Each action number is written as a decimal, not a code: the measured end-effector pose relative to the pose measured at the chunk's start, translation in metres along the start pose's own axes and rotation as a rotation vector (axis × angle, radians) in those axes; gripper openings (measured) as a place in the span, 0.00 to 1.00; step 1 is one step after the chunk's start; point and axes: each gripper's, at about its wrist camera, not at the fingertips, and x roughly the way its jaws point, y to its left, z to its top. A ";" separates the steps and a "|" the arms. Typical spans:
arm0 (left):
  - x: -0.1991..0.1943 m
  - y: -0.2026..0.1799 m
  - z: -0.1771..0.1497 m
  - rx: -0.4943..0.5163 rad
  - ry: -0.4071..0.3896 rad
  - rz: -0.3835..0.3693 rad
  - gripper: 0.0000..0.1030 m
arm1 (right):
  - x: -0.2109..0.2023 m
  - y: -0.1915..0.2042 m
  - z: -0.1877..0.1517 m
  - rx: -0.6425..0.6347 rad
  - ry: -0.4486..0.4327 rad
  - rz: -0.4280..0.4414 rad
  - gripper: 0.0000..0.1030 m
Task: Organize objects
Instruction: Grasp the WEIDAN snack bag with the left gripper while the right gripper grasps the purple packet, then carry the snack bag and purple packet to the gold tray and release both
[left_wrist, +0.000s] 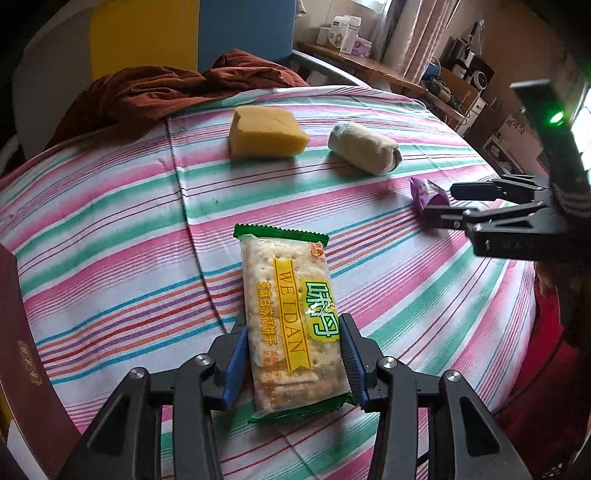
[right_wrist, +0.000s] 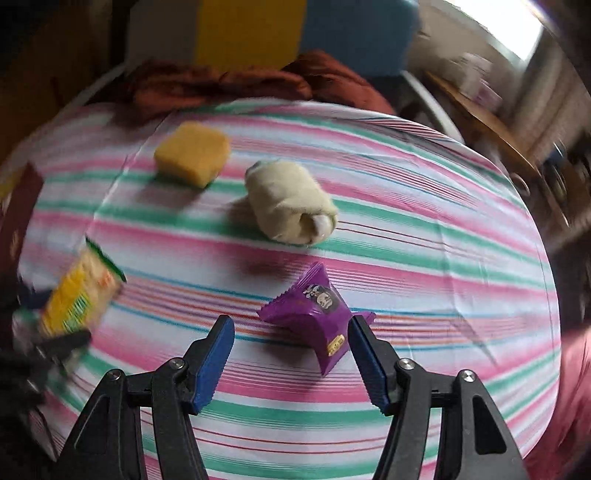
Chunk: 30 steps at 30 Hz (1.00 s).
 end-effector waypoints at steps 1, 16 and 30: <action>0.000 0.001 0.000 -0.004 0.000 -0.004 0.46 | 0.005 -0.002 0.001 -0.010 0.007 -0.004 0.63; -0.001 0.001 -0.001 -0.014 -0.015 0.002 0.44 | 0.018 -0.007 0.001 0.068 0.038 0.063 0.42; -0.055 0.012 -0.017 -0.046 -0.103 -0.009 0.44 | -0.022 0.063 0.003 0.053 -0.054 0.167 0.42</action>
